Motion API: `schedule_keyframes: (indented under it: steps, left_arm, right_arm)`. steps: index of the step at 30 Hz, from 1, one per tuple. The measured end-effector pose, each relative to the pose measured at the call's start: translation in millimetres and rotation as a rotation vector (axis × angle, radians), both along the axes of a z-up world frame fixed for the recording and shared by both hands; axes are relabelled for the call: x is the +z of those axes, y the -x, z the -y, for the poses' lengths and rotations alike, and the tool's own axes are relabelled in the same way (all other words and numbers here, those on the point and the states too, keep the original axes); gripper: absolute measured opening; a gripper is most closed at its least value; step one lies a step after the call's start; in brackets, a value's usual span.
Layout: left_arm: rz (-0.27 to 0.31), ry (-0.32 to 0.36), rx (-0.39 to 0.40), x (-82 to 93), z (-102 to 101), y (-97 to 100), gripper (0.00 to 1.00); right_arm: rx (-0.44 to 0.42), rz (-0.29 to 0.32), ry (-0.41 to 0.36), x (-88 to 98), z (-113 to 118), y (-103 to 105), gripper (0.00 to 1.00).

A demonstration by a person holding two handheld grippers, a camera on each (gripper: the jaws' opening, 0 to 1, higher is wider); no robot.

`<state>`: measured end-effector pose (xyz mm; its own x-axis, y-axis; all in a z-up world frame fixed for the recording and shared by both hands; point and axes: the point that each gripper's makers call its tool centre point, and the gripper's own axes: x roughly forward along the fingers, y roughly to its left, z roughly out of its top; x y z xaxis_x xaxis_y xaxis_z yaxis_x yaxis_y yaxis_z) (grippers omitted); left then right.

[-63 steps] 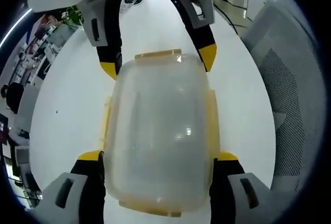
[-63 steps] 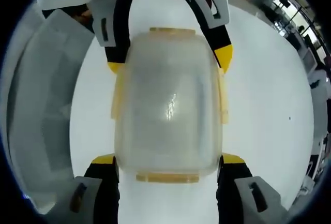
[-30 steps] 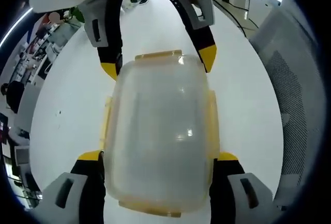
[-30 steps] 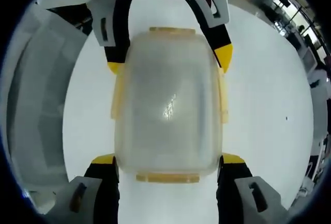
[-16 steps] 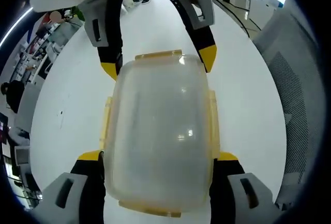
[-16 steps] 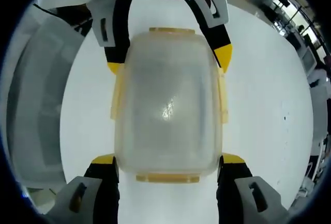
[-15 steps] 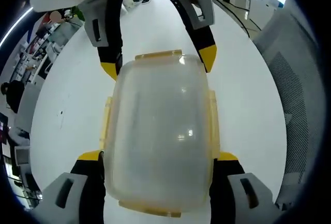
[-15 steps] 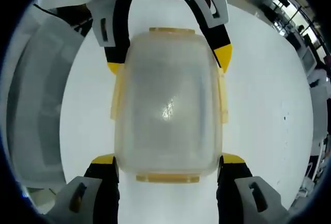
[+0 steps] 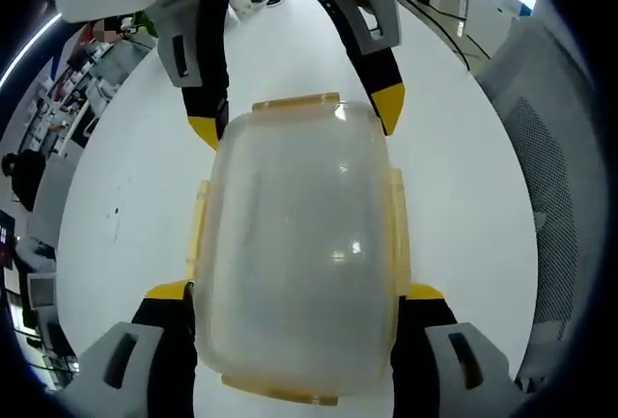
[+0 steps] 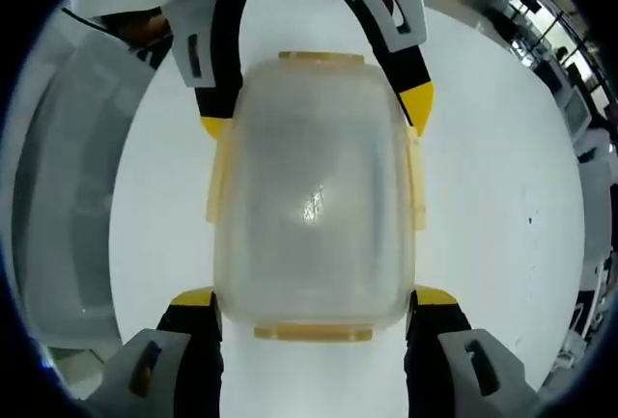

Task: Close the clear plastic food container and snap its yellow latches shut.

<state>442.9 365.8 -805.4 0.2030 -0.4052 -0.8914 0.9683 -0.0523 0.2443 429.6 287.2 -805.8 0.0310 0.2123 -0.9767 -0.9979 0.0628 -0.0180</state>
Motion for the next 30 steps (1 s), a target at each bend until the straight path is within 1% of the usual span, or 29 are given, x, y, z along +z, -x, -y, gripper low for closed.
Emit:
schedule_keyframes:
  steps: [7, 9, 10, 11, 12, 13, 14, 15, 16, 19, 22, 27, 29, 30]
  left_arm:
    - [0.0, -0.004, -0.002, -0.3, 0, -0.1, 0.84]
    - [0.012, -0.01, -0.007, 0.1, -1, 0.0, 0.84]
    - [0.022, -0.003, -0.016, 0.6, 0, 0.7, 0.84]
    - [0.032, 0.003, -0.022, 1.3, -1, 0.5, 0.84]
    - [0.074, 0.011, -0.039, 4.5, 0, -3.6, 0.87]
    - [0.099, 0.009, -0.045, 6.3, 0, -6.7, 0.92]
    - [0.109, 0.005, -0.044, 6.6, -1, -8.1, 0.98]
    - [0.103, 0.005, -0.044, 6.2, -1, -7.0, 0.98]
    - [0.101, 0.008, -0.047, 6.1, -1, -6.7, 0.99]
    - [0.097, -0.016, -0.055, 1.4, -4, -3.4, 0.97]
    - [0.098, -0.012, -0.065, 2.1, -3, 0.1, 0.97]
    - [0.091, 0.009, -0.037, 2.5, -4, 0.8, 0.97]
    - [0.088, 0.014, -0.027, 2.9, -5, 0.7, 0.97]
    - [0.079, 0.027, -0.021, 4.1, -5, 2.8, 0.98]
  right_arm:
    - [-0.004, 0.005, -0.002, 0.7, 0, 0, 0.79]
    - [-0.005, 0.007, -0.005, 0.9, 0, 1, 0.8]
    - [-0.009, 0.01, -0.009, 0.8, 0, 1, 0.81]
    - [-0.016, 0.019, -0.015, 0.7, 0, -1, 0.88]
    - [-0.023, 0.032, -0.029, 0.2, -2, -2, 0.94]
    - [-0.017, 0.037, -0.029, 0.3, -1, -2, 0.96]
    - [-0.007, 0.043, -0.027, 0.8, -1, -2, 0.95]
    - [0.008, 0.053, -0.008, 1.0, 1, -3, 0.95]
    - [0.013, 0.057, -0.007, 1.0, 0, -3, 0.95]
    - [0.003, 0.062, -0.017, 2.2, -2, -4, 0.95]
    - [0.005, 0.074, -0.013, 2.8, -1, -5, 0.94]
    - [-0.02, 0.088, -0.03, 5.9, 1, -6, 0.94]
    - [-0.052, 0.09, -0.062, 9.0, -1, -6, 0.94]
    - [-0.061, 0.093, -0.071, 10.0, -1, -6, 0.93]
